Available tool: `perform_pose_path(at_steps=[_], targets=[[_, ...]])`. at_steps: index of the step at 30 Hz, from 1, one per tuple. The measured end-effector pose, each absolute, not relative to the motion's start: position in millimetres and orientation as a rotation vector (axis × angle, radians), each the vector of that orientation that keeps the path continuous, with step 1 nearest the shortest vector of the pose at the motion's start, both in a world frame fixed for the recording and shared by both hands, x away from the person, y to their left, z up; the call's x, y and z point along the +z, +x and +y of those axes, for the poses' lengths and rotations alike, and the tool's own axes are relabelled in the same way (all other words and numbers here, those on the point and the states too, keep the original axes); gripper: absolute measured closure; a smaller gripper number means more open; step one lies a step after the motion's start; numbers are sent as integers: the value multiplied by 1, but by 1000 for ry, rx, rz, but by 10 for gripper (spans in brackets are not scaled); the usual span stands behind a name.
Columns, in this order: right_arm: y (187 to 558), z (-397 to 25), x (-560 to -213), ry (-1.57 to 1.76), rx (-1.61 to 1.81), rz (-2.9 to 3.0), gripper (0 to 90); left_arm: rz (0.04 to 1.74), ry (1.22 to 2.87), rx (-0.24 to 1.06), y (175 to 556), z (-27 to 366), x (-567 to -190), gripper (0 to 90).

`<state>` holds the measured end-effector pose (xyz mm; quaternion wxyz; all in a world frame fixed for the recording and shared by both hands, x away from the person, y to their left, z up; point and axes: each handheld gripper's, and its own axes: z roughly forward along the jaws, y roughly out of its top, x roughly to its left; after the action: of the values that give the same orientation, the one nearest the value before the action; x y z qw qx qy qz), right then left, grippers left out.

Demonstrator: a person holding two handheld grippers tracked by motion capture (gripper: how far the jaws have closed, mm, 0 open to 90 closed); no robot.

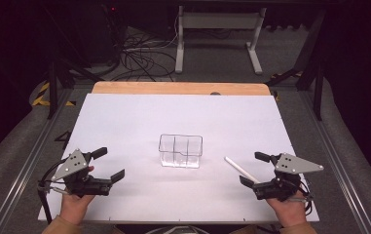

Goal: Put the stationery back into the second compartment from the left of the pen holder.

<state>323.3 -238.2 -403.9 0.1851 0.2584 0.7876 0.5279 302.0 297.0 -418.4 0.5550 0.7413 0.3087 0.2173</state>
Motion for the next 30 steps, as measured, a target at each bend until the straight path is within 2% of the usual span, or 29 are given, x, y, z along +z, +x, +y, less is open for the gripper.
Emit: perform_pose_path(at_steps=[12,18,30], targets=[[344,-225,-382,852,1244,2337,102,736,1765,514,301,297,-421,27],[358,-216,-380,925,1131,2413,155,750,1768,520,300,298,-422,26],[376,-207,-384,953,963,2462,162,760,1759,523,299,301,-422,26]])
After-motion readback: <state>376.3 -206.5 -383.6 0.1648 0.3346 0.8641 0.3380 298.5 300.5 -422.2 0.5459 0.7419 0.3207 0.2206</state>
